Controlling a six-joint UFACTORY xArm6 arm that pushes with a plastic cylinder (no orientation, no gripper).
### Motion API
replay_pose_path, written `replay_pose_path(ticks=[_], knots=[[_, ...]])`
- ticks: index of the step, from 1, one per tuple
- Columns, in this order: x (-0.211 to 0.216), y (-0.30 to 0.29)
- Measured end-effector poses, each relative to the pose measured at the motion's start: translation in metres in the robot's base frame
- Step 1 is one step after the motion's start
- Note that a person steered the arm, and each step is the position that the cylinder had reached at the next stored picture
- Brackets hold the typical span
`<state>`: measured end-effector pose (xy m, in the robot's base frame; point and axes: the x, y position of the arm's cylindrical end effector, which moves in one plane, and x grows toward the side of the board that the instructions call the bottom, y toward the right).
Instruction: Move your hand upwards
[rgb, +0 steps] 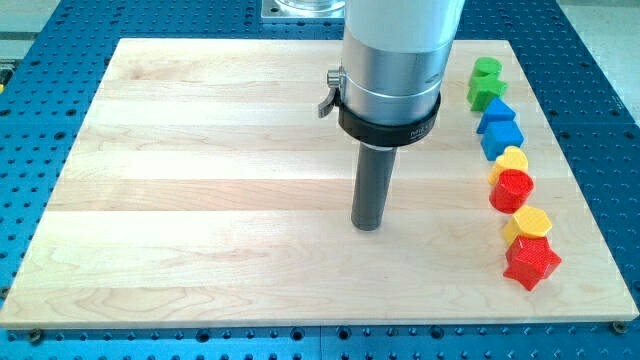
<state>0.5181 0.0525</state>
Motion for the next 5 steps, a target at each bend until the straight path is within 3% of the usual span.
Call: replay_pose_path(ticks=[3,5], knots=[[-0.011,0.003],[-0.069,0.002]])
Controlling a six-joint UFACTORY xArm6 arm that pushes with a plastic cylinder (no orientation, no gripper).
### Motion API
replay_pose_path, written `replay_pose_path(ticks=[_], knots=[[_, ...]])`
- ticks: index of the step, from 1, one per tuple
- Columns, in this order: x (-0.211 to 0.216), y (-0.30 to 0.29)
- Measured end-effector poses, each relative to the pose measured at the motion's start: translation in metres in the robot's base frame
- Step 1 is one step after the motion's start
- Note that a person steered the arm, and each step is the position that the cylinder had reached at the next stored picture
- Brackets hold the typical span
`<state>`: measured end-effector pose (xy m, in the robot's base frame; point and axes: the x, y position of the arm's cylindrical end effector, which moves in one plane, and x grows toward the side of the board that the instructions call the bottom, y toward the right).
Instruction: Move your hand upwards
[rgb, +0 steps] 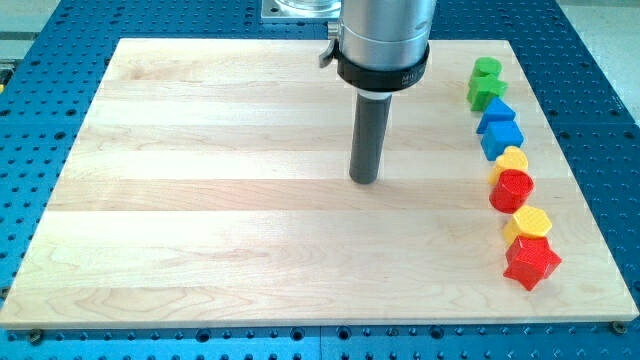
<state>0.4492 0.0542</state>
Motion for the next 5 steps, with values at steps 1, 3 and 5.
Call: replay_pose_path(ticks=[1,3,5], knots=[[-0.014,-0.003],[-0.120,-0.010],[-0.235,0.076]])
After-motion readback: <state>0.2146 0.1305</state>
